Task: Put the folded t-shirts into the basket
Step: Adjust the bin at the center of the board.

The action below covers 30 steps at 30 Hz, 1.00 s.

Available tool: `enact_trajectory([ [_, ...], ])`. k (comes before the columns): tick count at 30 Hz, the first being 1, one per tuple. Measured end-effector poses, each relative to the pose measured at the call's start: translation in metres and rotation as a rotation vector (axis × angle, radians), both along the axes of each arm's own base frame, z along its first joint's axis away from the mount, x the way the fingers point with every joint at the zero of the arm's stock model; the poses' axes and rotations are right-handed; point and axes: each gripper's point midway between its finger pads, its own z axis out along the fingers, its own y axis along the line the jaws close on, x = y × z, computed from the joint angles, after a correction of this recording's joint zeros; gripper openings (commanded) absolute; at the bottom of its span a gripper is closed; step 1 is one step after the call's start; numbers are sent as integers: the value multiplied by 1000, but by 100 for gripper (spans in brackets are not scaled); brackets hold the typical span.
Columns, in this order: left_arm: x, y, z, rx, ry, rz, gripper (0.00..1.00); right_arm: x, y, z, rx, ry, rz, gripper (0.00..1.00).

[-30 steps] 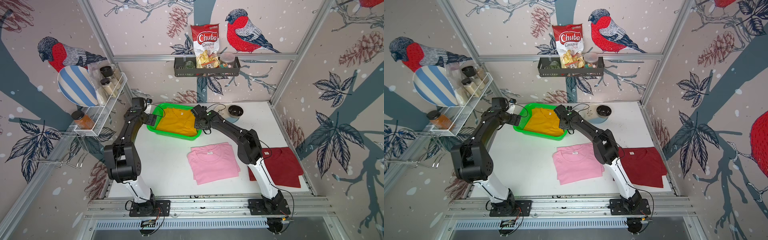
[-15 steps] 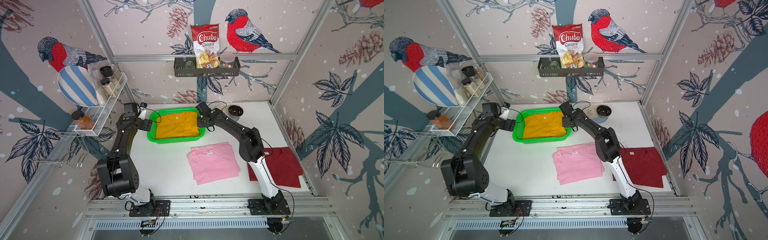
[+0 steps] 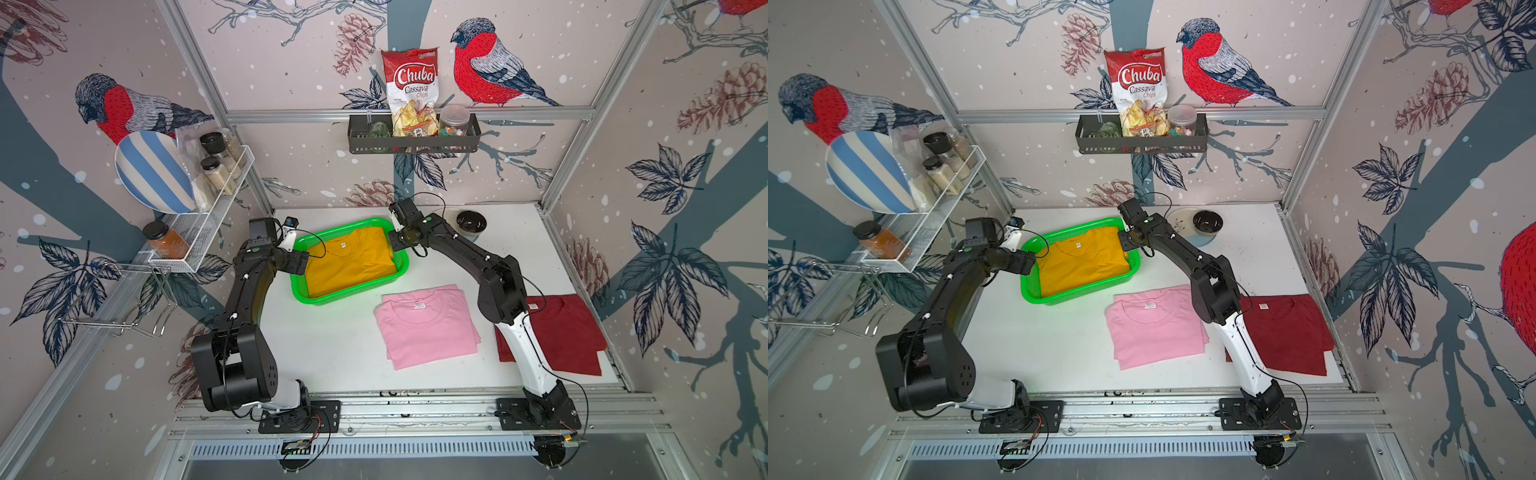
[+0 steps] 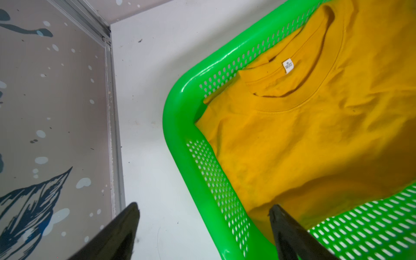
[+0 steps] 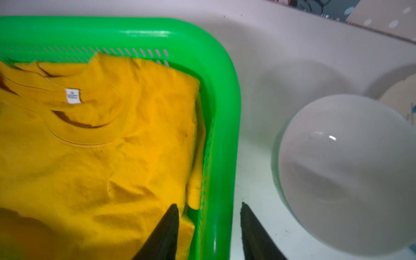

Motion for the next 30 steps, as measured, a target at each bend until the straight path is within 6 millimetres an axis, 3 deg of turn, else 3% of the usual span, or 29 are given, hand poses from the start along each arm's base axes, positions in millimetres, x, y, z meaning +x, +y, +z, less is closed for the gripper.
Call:
enact_trajectory([
  [3,-5,4,-8,9,25,31,90,-4,7,35,8,-71,7,56],
  [6,-2,18,1,4,12,111,89,-19,23,69,35,-111,-11,53],
  [8,-2,26,5,-2,-1,163,88,-33,32,74,50,-97,-34,49],
  [14,-17,30,-21,-60,28,284,82,-71,48,18,-9,60,-114,56],
  [23,-15,30,-46,-172,59,421,79,-54,24,-34,-65,142,-303,50],
  [30,-12,20,-74,-265,138,455,75,-47,30,-69,-61,177,-311,53],
])
